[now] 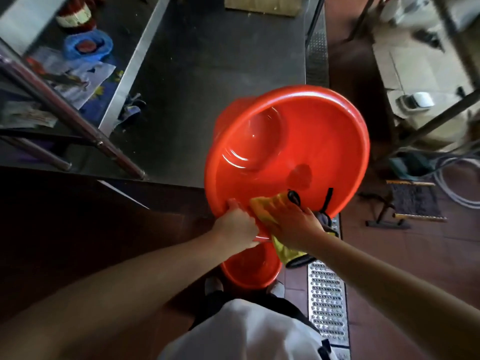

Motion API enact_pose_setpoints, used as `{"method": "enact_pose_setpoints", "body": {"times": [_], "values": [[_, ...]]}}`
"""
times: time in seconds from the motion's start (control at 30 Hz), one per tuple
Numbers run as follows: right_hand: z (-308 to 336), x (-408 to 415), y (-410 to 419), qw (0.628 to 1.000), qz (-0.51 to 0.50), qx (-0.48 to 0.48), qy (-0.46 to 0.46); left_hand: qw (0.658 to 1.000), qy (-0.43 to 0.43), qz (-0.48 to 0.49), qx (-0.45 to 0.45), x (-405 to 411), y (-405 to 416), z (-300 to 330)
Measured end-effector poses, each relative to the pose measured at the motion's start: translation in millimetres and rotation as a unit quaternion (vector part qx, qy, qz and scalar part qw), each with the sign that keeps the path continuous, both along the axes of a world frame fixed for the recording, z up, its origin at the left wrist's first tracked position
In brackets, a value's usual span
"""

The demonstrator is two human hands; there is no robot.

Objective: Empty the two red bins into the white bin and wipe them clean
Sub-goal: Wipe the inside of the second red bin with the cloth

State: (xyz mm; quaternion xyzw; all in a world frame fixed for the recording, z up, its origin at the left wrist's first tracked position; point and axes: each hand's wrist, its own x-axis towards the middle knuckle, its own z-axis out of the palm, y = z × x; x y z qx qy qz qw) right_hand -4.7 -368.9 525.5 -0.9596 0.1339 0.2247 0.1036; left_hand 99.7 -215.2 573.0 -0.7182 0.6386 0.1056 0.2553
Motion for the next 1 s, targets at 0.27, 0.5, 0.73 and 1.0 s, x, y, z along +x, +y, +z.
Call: {"method": "enact_pose_setpoints", "body": {"times": [0.27, 0.5, 0.73, 1.0], "values": [[-1.5, 30.0, -6.6, 0.998, 0.004, -0.016, 0.055, 0.999, 0.039, 0.002, -0.032, 5.3, 3.4, 3.1], [-40.6, 92.3, -21.1, 0.998, -0.009, -0.021, 0.059, 0.999, 0.002, -0.029, -0.016, 7.0, 4.3, -5.2], [-81.2, 138.6, -40.3, 0.998, -0.045, -0.021, 0.030, 0.996, -0.082, -0.025, -0.004, 6.5, 11.8, -5.7], [-63.9, 122.1, -26.7, 0.997, -0.038, -0.025, 0.059, 0.997, -0.074, -0.027, 0.006, 11.5, 19.7, -12.2]]}}
